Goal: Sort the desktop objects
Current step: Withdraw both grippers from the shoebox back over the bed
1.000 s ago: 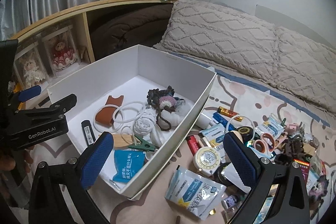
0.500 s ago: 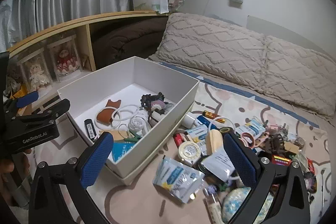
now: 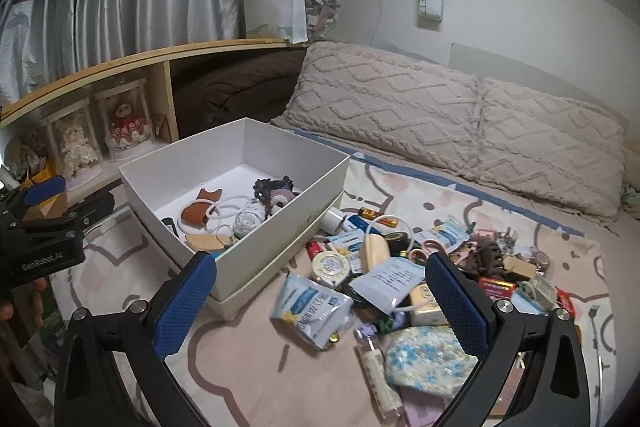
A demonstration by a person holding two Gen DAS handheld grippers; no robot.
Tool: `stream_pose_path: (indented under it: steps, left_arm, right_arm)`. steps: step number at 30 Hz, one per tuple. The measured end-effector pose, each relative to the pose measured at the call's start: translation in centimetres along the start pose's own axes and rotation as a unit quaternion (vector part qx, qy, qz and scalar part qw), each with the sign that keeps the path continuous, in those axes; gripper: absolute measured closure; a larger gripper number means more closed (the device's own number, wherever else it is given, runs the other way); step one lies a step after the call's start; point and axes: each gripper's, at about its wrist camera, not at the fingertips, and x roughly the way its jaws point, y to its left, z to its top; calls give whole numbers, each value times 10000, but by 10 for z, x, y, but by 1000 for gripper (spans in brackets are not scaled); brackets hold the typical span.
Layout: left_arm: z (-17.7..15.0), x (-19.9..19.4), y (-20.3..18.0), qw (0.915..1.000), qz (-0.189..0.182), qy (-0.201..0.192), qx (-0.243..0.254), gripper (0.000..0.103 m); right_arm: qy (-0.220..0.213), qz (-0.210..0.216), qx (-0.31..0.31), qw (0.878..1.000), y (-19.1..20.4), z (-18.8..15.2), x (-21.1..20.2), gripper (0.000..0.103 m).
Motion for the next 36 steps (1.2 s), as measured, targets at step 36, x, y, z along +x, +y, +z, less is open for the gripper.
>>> stream_pose_path:
  steps: [36]
  left_arm:
    - [-49,-66,-25,9950,-929,-240,261,0]
  right_arm:
    - [-292,18,223,9993,-27,-58,-53,0]
